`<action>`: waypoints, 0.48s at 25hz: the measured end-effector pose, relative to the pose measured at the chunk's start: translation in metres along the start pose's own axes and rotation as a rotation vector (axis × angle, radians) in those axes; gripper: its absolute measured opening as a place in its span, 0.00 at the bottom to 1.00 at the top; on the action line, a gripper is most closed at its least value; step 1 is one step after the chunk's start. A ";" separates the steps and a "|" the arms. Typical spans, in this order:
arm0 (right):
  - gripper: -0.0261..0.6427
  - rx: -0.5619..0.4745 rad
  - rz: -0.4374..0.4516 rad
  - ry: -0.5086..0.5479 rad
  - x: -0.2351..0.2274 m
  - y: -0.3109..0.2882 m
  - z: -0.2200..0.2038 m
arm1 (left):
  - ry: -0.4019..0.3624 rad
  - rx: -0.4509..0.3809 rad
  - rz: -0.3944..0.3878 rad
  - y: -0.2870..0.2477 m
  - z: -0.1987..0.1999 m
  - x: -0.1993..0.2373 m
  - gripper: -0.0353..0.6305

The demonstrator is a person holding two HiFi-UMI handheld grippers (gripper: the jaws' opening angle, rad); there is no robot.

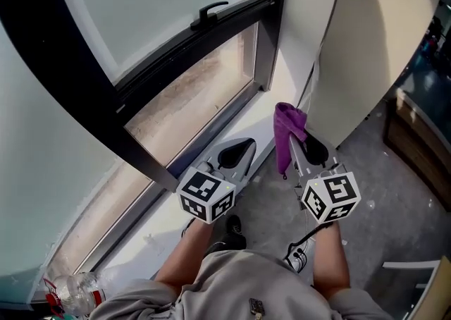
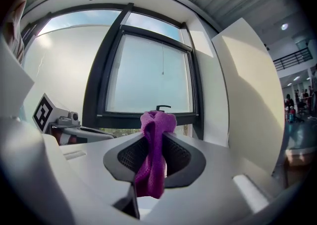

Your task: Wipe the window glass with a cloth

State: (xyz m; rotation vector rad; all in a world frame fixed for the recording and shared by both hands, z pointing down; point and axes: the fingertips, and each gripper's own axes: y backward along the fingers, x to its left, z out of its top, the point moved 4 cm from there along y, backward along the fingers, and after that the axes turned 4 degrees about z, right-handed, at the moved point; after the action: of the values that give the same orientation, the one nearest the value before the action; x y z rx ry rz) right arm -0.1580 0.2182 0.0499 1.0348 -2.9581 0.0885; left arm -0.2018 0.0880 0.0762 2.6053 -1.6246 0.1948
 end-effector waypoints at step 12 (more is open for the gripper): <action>0.20 0.088 -0.033 -0.018 -0.057 -0.130 -0.011 | 0.065 0.015 -0.004 -0.078 -0.003 0.113 0.06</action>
State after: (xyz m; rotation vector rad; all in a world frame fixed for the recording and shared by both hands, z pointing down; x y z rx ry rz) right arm -0.0323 0.1527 0.0662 1.0993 -2.9762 0.2120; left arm -0.0825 0.0222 0.0960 2.5835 -1.6034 0.2894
